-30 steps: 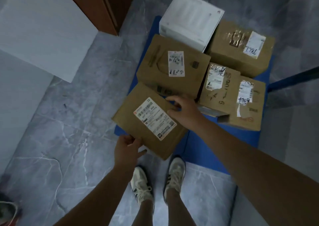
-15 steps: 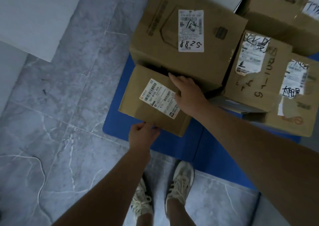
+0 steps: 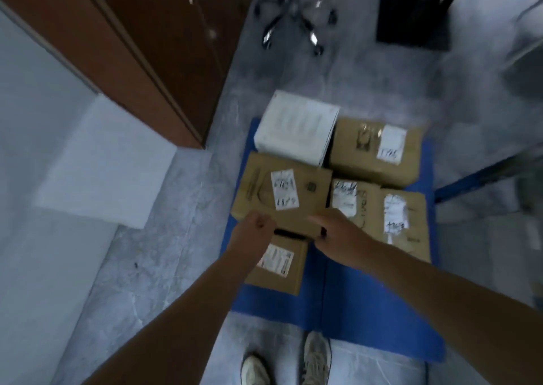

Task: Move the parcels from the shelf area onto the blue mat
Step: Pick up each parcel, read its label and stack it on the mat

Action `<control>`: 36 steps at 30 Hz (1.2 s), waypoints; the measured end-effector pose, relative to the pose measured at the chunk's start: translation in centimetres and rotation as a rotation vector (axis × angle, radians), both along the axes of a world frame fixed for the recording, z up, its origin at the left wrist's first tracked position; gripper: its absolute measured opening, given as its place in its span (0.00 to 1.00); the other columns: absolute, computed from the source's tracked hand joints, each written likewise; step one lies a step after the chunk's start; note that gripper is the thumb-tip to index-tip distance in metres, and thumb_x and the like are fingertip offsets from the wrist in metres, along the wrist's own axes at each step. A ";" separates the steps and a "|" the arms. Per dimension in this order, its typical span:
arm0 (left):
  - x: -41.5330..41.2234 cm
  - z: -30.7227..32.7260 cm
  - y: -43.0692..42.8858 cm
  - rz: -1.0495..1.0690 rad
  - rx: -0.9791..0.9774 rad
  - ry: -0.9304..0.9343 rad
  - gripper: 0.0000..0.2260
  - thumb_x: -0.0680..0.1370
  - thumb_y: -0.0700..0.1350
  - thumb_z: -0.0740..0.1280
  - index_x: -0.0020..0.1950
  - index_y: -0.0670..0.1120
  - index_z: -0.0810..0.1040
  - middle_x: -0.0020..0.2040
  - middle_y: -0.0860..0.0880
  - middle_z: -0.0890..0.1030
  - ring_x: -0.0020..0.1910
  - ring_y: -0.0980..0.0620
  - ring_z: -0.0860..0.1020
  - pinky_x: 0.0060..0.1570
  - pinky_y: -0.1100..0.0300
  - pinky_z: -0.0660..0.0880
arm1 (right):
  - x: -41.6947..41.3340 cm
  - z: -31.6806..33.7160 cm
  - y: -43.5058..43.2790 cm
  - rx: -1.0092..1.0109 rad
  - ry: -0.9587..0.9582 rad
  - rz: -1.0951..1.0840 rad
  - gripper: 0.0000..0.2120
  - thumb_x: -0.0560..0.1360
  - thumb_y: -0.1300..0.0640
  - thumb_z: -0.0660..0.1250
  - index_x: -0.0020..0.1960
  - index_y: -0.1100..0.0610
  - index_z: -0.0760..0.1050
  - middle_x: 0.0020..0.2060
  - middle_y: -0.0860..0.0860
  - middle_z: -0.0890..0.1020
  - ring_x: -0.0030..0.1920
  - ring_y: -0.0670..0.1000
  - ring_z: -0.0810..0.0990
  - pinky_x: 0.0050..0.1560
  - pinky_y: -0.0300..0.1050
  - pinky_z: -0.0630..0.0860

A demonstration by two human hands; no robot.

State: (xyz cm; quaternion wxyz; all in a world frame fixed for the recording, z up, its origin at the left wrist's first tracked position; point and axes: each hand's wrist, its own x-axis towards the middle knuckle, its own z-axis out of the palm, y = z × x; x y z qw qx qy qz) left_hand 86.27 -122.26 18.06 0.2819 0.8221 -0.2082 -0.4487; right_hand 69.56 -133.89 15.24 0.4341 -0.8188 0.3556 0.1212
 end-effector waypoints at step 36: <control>-14.2 47.6 5.7 -1.496 -0.787 -0.547 0.32 0.77 0.57 0.66 0.77 0.48 0.61 0.77 0.48 0.63 0.74 0.46 0.63 0.72 0.48 0.64 | -15.7 51.9 28.3 -0.661 0.228 -1.040 0.37 0.75 0.42 0.67 0.77 0.52 0.56 0.73 0.51 0.65 0.73 0.51 0.62 0.71 0.46 0.61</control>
